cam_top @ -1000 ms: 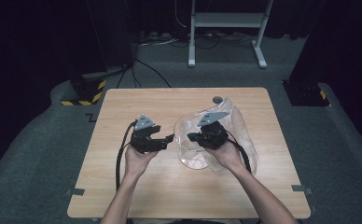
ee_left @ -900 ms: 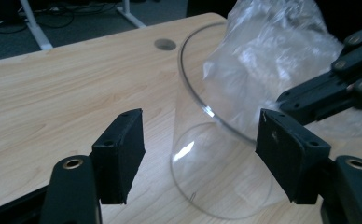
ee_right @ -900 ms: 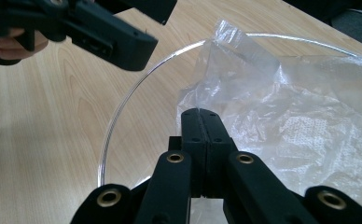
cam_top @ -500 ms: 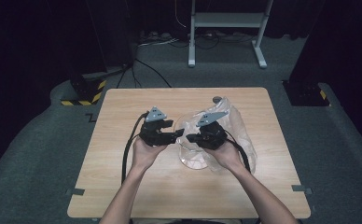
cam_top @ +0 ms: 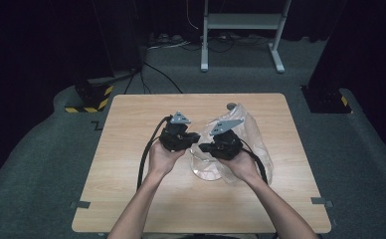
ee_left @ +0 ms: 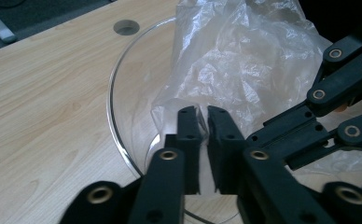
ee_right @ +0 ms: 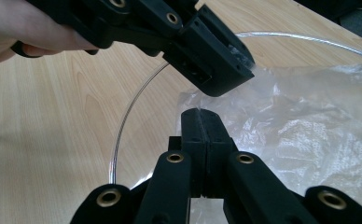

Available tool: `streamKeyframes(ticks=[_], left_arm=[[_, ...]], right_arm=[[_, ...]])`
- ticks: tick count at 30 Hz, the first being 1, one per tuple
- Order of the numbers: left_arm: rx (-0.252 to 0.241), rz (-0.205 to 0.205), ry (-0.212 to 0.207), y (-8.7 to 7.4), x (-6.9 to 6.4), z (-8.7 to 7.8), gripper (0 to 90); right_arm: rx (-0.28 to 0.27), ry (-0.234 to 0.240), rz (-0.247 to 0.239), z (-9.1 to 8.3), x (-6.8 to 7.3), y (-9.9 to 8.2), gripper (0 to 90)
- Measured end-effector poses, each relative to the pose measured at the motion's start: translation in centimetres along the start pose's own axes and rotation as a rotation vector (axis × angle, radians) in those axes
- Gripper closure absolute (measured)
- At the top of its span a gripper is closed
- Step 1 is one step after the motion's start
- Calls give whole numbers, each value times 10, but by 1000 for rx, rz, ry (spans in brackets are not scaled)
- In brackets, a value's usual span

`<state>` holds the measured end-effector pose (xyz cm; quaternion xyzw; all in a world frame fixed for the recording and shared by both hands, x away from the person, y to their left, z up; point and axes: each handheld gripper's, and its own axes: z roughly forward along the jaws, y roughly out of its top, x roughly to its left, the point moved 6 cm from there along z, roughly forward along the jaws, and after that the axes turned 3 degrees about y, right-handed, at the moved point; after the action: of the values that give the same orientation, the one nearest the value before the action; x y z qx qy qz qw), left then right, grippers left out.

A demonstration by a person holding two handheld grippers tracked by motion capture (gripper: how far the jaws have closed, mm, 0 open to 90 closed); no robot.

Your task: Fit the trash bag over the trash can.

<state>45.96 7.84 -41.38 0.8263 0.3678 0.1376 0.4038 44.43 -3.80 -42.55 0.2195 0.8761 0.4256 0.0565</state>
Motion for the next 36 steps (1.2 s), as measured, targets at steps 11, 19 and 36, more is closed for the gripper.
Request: streamKeyframes(ticks=[11,19,36], left_arm=[[8,1,41,-7,1,6,900],[8,-12,47,-11,4,6,900],[-12,-48,15,-13,4,7,900]], right_arm=[[-77,-40,-3,-18,-3,3,696],[-150,-125,45,-46,-22,0,587],[-120,-290,141,-60,-56,-19,403]])
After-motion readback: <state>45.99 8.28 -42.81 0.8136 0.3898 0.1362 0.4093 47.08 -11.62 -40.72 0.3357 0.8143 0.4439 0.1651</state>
